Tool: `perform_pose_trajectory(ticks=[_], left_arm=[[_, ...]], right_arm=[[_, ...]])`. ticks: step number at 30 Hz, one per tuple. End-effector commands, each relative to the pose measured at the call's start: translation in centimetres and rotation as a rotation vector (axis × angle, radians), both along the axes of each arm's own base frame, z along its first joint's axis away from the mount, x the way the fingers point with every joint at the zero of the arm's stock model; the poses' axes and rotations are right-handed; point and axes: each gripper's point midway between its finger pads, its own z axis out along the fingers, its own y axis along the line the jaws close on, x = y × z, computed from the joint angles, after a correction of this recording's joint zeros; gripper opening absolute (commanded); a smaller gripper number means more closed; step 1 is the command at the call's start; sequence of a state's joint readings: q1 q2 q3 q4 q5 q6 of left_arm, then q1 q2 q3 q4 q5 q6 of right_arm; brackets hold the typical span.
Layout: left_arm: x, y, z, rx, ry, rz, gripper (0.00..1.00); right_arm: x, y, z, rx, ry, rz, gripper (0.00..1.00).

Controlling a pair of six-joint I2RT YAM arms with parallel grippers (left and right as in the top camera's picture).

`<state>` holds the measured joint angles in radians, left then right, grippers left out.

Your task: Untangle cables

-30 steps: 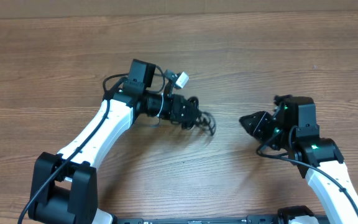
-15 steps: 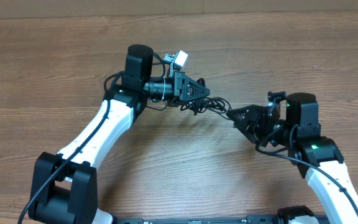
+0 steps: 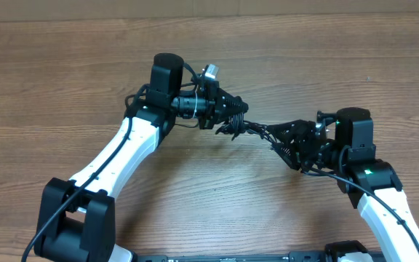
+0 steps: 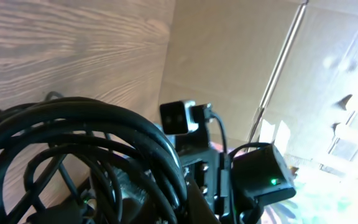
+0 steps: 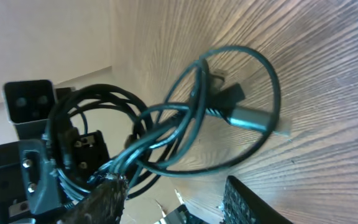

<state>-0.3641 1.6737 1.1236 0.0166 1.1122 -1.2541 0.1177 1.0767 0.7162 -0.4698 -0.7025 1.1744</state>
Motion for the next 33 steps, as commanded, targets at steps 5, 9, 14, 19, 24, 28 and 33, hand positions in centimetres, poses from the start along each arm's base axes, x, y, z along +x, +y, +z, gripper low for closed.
perform_pose_trajectory(ticks=[5,9,14,19,24,28,33], left_arm=[[-0.7,-2.5,4.6,-0.108,-0.142,-0.043,0.04],[-1.3,-3.3,5.0,-0.123,-0.151,-0.062,0.04],[-1.8,-3.7,5.0,-0.126,-0.150,-0.080,0.04],[-1.9,-3.7,5.1,-0.128,-0.149,-0.087,0.04],[-2.3,-3.7,5.2,-0.136,-0.145,-0.113,0.04],[-2.3,-3.7,5.2,-0.136,-0.145,-0.112,0.04],[-2.3,-3.7,5.2,-0.136,-0.151,-0.113,0.04]], right_arm=[[0.5,-0.3,0.1,-0.013,0.000,-0.029,0.48],[1.0,-1.0,-0.2,-0.043,-0.003,-0.073,0.47],[2.0,-1.3,0.3,-0.057,-0.049,-0.103,0.46],[2.6,-1.6,0.6,-0.064,-0.069,-0.129,0.44],[2.8,-2.0,0.4,-0.072,-0.058,-0.159,0.40],[2.8,-2.1,0.4,-0.077,-0.058,-0.164,0.11],[2.8,-2.0,0.3,-0.074,-0.055,-0.160,0.04]])
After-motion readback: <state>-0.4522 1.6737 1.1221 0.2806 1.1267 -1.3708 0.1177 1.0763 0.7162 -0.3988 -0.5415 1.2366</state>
